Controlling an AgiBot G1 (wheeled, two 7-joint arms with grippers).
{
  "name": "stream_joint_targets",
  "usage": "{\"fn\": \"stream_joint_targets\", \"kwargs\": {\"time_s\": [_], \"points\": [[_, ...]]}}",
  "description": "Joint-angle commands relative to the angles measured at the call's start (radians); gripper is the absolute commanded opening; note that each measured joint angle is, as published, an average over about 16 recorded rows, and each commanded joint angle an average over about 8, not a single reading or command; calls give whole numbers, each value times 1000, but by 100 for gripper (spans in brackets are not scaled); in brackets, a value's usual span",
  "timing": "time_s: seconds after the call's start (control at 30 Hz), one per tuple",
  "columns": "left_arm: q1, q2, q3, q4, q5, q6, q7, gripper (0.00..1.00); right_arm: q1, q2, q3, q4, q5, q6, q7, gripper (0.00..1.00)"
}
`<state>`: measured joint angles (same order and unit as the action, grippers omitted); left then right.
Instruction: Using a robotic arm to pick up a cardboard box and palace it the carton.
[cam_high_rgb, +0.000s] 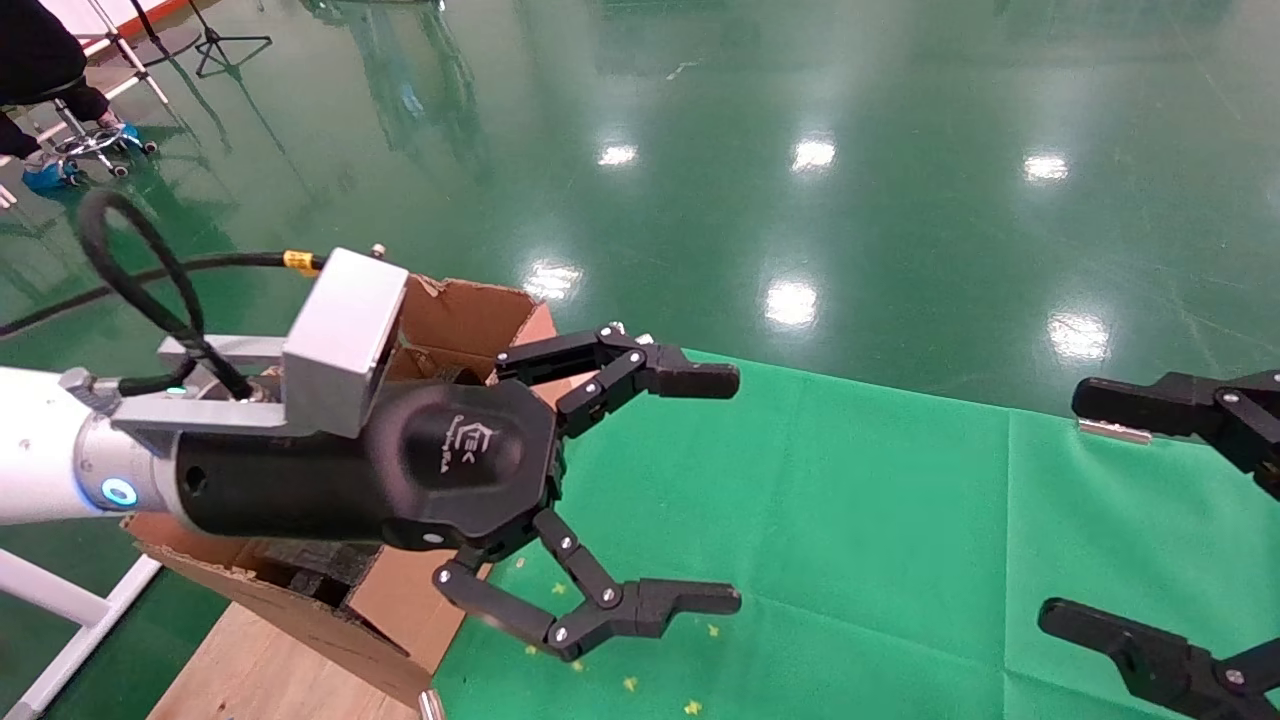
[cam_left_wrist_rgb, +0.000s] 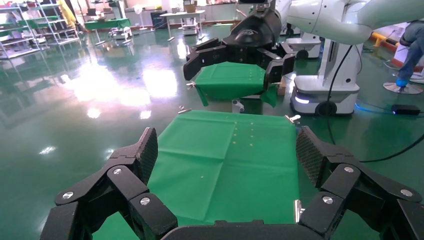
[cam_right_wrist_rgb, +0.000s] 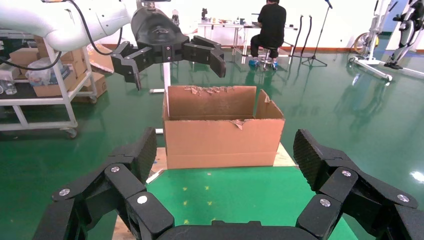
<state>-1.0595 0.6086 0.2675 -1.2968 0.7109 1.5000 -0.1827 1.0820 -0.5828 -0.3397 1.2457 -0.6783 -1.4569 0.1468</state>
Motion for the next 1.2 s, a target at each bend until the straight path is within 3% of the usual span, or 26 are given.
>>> {"fn": "stream_joint_targets", "kwargs": {"time_s": [0.03,1.2], "points": [[-3,0,3,3,5,-1,-1,100,0,0,0,0,0,0,0,100],[-16,3,14,14,22,-5,-6,100,0,0,0,0,0,0,0,100]]}}
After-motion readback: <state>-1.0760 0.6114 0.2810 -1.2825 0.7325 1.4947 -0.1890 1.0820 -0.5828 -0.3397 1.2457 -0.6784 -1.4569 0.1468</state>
